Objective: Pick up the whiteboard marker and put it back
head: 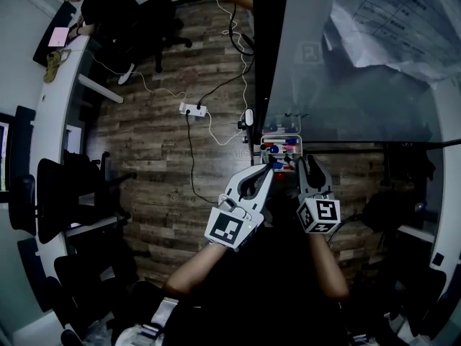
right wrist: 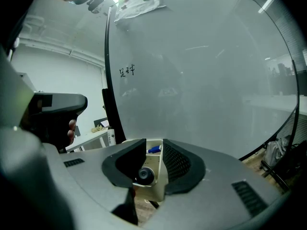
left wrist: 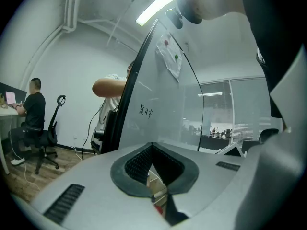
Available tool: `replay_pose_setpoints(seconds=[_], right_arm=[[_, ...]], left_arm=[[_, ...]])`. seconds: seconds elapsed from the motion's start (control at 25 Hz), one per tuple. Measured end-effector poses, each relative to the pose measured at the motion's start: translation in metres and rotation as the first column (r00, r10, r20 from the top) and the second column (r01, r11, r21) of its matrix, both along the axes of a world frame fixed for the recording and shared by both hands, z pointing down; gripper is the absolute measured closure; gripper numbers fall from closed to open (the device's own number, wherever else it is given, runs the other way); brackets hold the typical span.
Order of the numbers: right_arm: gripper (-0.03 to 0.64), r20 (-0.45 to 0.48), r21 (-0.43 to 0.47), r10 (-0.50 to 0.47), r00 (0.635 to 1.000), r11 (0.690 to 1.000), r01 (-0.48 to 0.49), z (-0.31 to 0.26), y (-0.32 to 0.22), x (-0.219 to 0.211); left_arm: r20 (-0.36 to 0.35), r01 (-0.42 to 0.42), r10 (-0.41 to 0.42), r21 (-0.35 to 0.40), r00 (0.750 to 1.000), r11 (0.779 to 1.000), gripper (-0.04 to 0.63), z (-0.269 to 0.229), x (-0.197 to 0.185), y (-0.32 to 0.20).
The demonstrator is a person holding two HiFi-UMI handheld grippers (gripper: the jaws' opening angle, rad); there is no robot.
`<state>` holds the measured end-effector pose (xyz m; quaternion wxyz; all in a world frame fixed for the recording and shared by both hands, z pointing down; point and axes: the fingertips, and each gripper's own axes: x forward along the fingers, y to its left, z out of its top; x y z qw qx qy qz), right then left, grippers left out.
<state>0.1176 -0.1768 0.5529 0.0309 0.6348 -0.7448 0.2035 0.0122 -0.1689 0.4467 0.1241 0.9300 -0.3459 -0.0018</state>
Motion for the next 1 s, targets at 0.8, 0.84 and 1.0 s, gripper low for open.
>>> replay_pose_setpoints(seconds=[0.8,0.84,1.0], right_arm=[[0.518,-0.012,0.045,0.016,1.000,0.999,-0.016,-0.017,0.011,-0.001],[0.518,-0.013,0.050,0.020,1.000,0.999,-0.019,-0.019,0.012,-0.001],[0.518,-0.024,0.075,0.045,0.999,0.996,-0.043,-0.028,0.017,0.001]], left_arm=[[-0.017,-0.025,0.025,0.024,1.000,0.999,0.588,-0.008,0.001,0.006],[-0.019,-0.025,0.026,0.026,0.999,0.999,0.588,-0.008,0.001,0.007],[-0.022,-0.028,0.029,0.034,0.999,0.999,0.588,-0.011,-0.002,0.009]])
